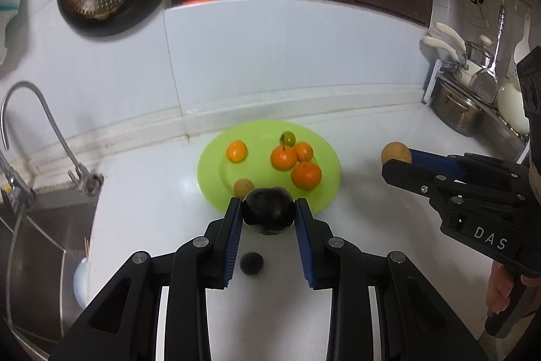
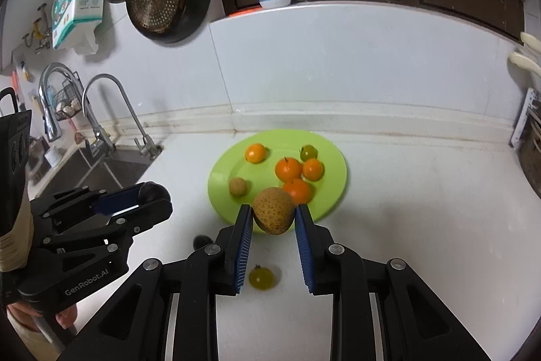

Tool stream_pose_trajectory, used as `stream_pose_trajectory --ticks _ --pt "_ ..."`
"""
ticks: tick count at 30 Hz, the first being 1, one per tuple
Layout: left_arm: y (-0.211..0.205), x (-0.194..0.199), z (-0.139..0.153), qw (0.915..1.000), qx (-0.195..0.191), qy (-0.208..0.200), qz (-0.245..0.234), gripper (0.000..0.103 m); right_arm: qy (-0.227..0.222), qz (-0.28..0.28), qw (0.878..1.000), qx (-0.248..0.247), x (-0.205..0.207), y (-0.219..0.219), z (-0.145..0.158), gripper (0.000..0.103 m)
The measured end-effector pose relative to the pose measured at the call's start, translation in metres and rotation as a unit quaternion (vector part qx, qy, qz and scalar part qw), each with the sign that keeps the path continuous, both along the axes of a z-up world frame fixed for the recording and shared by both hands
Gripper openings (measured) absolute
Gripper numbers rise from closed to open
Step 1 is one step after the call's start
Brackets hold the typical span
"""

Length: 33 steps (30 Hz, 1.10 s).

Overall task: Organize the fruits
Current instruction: 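Carry the plum and brown fruit over the green plate with both tools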

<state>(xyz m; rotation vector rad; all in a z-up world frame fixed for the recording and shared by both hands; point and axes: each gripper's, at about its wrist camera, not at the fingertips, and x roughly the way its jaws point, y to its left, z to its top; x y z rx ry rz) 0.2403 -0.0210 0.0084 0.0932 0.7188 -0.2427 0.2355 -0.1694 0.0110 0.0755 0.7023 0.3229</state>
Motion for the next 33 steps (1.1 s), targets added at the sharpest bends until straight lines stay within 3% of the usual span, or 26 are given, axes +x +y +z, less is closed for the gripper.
stream_pose_trajectory --ticks 18,33 --pt "0.007 0.060 0.009 1.0000 0.003 0.001 -0.003 0.031 -0.015 0.026 1.000 -0.007 0.062 0.022 0.019 0.027" --pt "0.008 0.119 -0.015 0.9995 0.005 0.031 -0.001 0.031 0.010 0.039 0.999 -0.015 0.124 0.033 -0.002 0.027"
